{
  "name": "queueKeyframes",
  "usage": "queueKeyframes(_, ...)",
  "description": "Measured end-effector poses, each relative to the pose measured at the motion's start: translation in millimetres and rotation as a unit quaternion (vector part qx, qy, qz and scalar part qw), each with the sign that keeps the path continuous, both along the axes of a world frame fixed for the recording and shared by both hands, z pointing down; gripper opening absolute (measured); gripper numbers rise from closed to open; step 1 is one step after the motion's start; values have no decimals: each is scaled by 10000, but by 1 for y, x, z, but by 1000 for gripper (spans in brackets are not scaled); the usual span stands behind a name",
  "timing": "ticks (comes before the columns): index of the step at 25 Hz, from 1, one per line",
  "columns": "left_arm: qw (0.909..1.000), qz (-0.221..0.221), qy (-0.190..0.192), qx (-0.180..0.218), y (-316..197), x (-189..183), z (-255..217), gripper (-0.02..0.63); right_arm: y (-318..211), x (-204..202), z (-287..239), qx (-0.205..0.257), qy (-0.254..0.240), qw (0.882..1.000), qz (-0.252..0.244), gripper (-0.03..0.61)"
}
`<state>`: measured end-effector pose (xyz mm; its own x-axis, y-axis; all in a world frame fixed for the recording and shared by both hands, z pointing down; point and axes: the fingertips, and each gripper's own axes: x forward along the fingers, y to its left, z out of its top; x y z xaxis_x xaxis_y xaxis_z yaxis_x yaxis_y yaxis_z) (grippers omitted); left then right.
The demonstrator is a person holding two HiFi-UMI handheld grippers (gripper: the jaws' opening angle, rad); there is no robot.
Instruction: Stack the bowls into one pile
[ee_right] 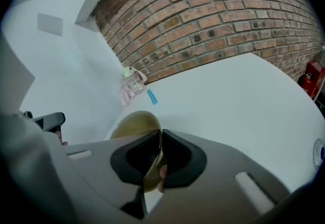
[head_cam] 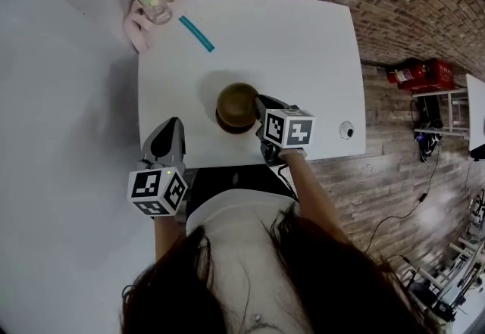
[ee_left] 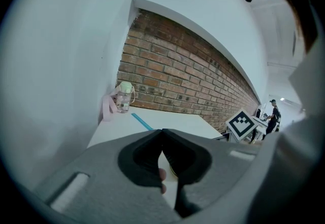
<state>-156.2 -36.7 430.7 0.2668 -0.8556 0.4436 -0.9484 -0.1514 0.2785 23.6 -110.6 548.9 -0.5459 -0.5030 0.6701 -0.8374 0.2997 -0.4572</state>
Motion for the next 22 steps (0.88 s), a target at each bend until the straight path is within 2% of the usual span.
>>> queueKeyframes(14, 9999, 50, 42, -113, 6, 6, 8, 3, 13, -5, 11, -87, 84, 9999, -109, 23)
queueKeyframes(22, 9998, 80, 59, -196, 6, 10, 14, 3, 18, -5, 18, -13, 331, 9992, -240, 26)
